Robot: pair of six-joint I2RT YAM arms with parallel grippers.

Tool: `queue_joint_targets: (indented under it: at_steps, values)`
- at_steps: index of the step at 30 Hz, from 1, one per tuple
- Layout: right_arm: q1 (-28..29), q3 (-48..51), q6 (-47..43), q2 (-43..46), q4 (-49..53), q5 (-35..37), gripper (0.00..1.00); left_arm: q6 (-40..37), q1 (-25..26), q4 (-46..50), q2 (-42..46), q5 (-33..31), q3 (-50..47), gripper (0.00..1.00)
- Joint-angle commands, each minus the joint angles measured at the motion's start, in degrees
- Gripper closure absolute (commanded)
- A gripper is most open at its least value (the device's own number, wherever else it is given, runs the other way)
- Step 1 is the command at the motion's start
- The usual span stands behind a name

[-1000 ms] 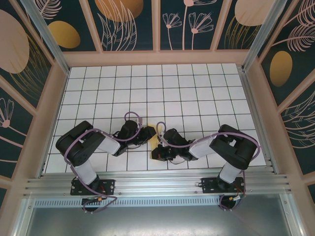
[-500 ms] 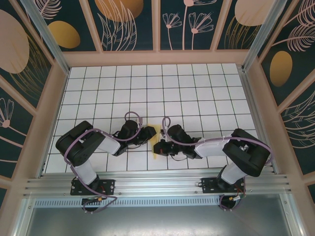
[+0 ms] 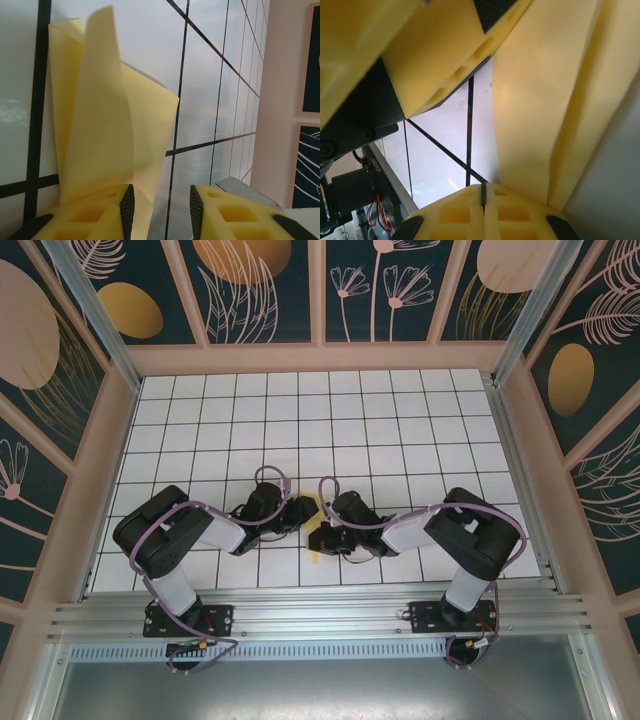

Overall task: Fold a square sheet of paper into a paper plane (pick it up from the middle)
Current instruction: Fold the wing for the fifth time at the center of the table.

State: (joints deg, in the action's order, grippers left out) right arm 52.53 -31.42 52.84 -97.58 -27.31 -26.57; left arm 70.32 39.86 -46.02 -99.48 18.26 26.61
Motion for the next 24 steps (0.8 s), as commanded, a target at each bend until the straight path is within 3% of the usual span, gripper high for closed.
queue_joint_targets:
  at_steps: [1,10,24]
  values:
    - [-0.24,3.77,-1.05,-1.58,1.53,-1.33,0.99,-2.86,0.02,5.65,-0.19,-0.77,1.30,0.63]
    - [-1.01,6.50,-3.71,-1.60,2.76,-4.22,1.00,-6.25,-0.87,6.76,-2.04,-0.27,5.11,0.60]
    - [-2.72,8.03,-7.23,0.02,5.23,-7.01,1.00,-9.84,-5.68,-1.71,-4.01,5.56,5.85,0.54]
